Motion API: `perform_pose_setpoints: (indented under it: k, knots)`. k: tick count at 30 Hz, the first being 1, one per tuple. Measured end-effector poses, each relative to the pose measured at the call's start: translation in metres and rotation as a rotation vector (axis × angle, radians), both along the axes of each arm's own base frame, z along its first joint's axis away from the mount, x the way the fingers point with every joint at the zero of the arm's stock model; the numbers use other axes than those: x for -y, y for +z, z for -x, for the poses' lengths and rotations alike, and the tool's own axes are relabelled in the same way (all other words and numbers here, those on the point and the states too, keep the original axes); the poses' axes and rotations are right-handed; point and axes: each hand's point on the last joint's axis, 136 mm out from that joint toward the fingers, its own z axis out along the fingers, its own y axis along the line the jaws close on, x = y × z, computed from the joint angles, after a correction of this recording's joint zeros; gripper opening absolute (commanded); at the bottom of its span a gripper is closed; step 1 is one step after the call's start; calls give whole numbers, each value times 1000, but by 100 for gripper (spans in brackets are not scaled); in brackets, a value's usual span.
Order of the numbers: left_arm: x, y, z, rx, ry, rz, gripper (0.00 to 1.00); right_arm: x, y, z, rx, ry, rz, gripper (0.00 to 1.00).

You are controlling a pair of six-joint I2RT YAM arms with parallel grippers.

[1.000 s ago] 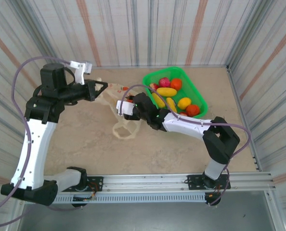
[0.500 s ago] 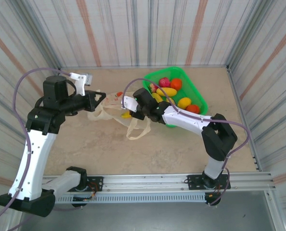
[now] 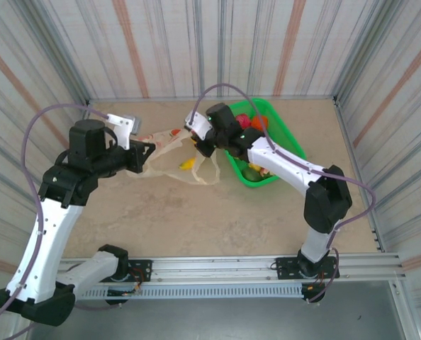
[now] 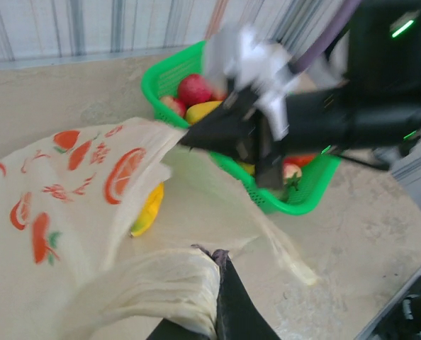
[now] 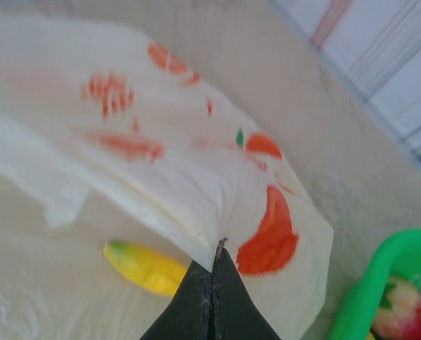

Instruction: Place the fake fruits into the plastic bag and tie a complex knot

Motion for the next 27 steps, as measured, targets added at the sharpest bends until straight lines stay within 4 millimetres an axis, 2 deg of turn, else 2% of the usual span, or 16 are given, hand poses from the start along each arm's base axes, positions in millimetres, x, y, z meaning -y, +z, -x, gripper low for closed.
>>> perform_pose_setpoints:
  k: [4, 6, 8, 12, 15, 17, 18, 19, 20, 23, 27]
  knots:
    - [-4, -16, -2, -32, 17, -31, 0, -8, 54, 2, -58, 23, -189, 0]
    - [-5, -24, -3, -49, 26, -42, 0, -10, 71, 4, -109, 37, -269, 0]
    - [-6, -31, -4, -67, 31, -48, 0, -8, 76, 4, -164, 43, -324, 0]
    - [-1, -47, -6, -116, 25, -29, 0, 1, 70, -7, -269, 39, -385, 0]
    - [8, -62, -6, -161, 8, 21, 0, 5, 52, -17, -320, 19, -393, 0]
    - [16, -73, -5, -193, -15, 77, 0, 4, 33, -19, -357, 10, -385, 12]
    - [20, -76, -4, -206, -26, 101, 0, 3, 26, -18, -369, 6, -380, 20]
    - [24, -79, -3, -216, -39, 129, 0, 4, 17, -18, -384, 1, -370, 34]
    - [28, -81, -2, -228, -51, 154, 0, 3, 11, -17, -396, -2, -365, 41]
    - [36, -78, -2, -233, -79, 209, 0, 2, 9, -17, -407, -9, -367, 44]
    - [42, -64, -2, -201, -114, 258, 0, 8, 21, -15, -374, -27, -383, 41]
